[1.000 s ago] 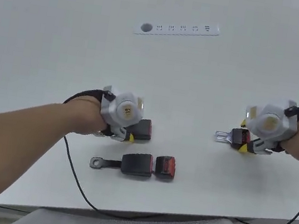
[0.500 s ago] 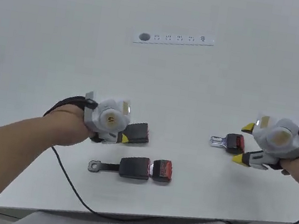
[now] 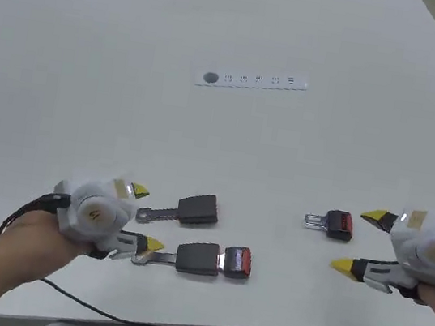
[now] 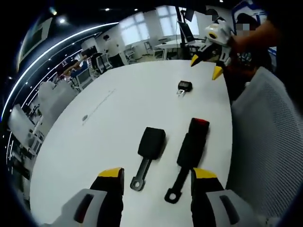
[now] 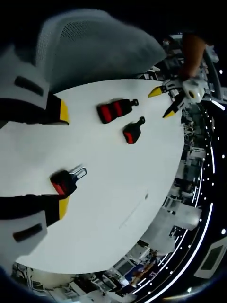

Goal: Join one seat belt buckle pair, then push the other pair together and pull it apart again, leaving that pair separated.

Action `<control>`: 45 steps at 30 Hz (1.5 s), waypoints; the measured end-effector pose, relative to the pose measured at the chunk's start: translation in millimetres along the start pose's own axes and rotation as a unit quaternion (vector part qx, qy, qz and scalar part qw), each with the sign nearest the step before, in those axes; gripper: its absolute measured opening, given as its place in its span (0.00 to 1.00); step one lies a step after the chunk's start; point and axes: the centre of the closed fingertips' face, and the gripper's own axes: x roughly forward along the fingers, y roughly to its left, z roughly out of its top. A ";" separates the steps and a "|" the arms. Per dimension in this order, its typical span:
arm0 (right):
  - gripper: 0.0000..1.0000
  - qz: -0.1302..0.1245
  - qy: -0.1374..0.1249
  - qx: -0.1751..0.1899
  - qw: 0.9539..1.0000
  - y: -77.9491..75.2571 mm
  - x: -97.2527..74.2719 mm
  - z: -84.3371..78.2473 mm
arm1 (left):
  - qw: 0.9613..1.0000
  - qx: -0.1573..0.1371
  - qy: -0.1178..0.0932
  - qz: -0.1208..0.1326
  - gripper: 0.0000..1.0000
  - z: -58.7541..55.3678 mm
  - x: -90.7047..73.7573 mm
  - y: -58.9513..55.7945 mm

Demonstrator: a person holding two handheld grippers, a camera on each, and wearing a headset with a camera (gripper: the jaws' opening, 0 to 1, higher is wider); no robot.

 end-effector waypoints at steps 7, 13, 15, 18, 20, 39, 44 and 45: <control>0.73 -0.002 -0.011 0.018 1.000 6.7 0.8 -7.2 | 0.999 -0.037 -0.010 0.031 0.66 -20.7 -28.1 7.8; 0.82 -0.004 -0.023 0.025 0.999 11.1 -8.5 -7.6 | 0.995 -0.085 -0.026 0.054 0.73 -38.8 -50.6 11.1; 0.86 -0.004 -0.028 0.027 0.999 11.2 -11.7 -7.5 | 0.993 -0.097 -0.030 0.057 0.79 -42.9 -52.6 10.2; 0.92 -0.006 -0.031 0.036 0.999 11.1 -15.2 -9.0 | 0.991 -0.113 -0.042 0.061 0.89 -48.2 -53.9 8.2; 0.98 -0.007 -0.033 0.041 0.999 11.0 -15.6 -10.1 | 0.990 -0.117 -0.042 0.061 0.97 -52.3 -52.5 7.1; 1.00 -0.013 -0.061 0.100 0.993 20.9 -24.9 -9.5 | 0.985 -0.141 -0.080 0.055 1.00 -43.0 -56.1 -3.1; 1.00 -0.012 -0.058 0.094 0.994 24.0 -27.3 -10.1 | 0.988 -0.129 -0.070 0.053 1.00 -46.6 -54.5 -6.1; 1.00 -0.011 -0.057 0.097 0.994 23.7 -27.8 -10.4 | 0.987 -0.131 -0.071 0.053 1.00 -46.1 -55.1 -6.0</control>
